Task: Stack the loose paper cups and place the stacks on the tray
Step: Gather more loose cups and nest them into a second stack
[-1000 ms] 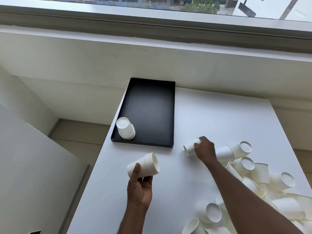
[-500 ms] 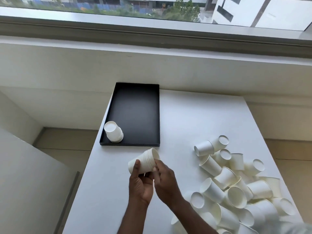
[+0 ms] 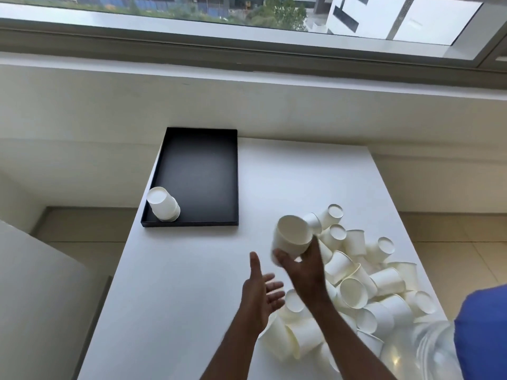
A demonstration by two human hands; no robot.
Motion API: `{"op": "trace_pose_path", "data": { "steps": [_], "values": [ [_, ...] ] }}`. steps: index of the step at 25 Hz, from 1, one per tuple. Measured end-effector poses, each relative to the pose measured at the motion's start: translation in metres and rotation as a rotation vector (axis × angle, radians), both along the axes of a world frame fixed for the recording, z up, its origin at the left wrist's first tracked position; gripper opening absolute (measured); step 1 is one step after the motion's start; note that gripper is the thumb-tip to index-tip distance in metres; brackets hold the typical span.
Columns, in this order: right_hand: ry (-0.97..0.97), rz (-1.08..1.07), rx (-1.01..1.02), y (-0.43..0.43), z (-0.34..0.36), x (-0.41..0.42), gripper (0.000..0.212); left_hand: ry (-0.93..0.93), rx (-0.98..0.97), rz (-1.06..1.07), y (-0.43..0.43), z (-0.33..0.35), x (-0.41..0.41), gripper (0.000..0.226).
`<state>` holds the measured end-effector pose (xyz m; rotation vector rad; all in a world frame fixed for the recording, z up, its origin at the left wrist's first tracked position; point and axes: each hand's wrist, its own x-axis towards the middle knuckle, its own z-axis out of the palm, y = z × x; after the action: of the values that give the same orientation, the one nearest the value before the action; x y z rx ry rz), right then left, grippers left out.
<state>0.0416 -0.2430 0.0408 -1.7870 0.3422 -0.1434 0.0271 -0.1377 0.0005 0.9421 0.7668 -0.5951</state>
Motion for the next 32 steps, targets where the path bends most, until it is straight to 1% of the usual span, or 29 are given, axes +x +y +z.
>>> {"op": "trace_pose_path", "data": {
  "steps": [1,3,6,8,11,13,15,17,19,20,21,23,25,27,29,30,32],
  "values": [
    [-0.023,-0.046,-0.058,-0.016,0.004,0.002,0.065,0.045,0.168,-0.100,-0.003,-0.007,-0.002,0.081],
    [-0.026,-0.121,-0.121,-0.045,0.009,0.002,0.063,0.088,0.407,-0.278,-0.009,-0.019,-0.006,0.082],
    [-0.013,-0.175,-0.190,-0.074,0.011,-0.003,0.061,0.062,0.658,-0.514,-0.019,-0.029,-0.001,0.108],
    [-0.003,-0.184,-0.202,-0.085,0.007,-0.006,0.063,0.058,0.764,-0.656,-0.031,-0.033,0.006,0.117],
    [0.016,-0.188,-0.230,-0.095,-0.001,-0.009,0.065,0.060,0.802,-0.809,-0.043,-0.029,0.013,0.110],
    [0.017,-0.180,-0.249,-0.099,-0.005,-0.009,0.068,0.068,0.800,-0.878,-0.046,-0.028,0.015,0.097],
    [0.016,-0.171,-0.260,-0.101,-0.008,-0.009,0.072,0.061,0.759,-0.890,-0.048,-0.027,0.018,0.070],
    [0.016,-0.162,-0.264,-0.102,-0.011,-0.007,0.072,0.051,0.683,-0.851,-0.049,-0.025,0.025,0.045],
    [0.018,-0.146,-0.289,-0.102,-0.014,-0.008,0.068,0.111,0.599,-0.771,-0.043,-0.020,0.032,0.031],
    [0.022,-0.139,-0.306,-0.101,-0.016,-0.009,0.067,0.159,0.541,-0.699,-0.036,-0.018,0.036,0.027],
    [0.032,-0.130,-0.326,-0.099,-0.018,-0.010,0.067,0.189,0.459,-0.600,-0.028,-0.017,0.041,0.027],
    [0.090,-0.095,-0.367,-0.094,-0.021,-0.014,0.067,0.152,0.254,-0.352,-0.013,-0.012,0.049,0.038],
    [0.208,-0.001,-0.447,-0.084,-0.022,-0.017,0.064,0.002,0.101,-0.147,-0.002,-0.006,0.056,0.050],
    [0.340,0.137,-0.580,-0.070,-0.020,-0.019,0.056,-0.183,0.015,-0.033,0.005,0.004,0.061,0.065],
    [0.399,0.242,-0.680,-0.054,-0.016,-0.019,0.055,-0.304,-0.015,-0.012,0.008,0.012,0.061,0.075],
    [0.401,0.263,-0.686,-0.047,-0.015,-0.018,0.055,-0.347,0.003,-0.040,0.007,0.014,0.058,0.076],
    [0.379,0.258,-0.642,-0.033,-0.011,-0.012,0.053,-0.400,0.084,-0.155,0.006,0.018,0.051,0.069]
  ]
}}
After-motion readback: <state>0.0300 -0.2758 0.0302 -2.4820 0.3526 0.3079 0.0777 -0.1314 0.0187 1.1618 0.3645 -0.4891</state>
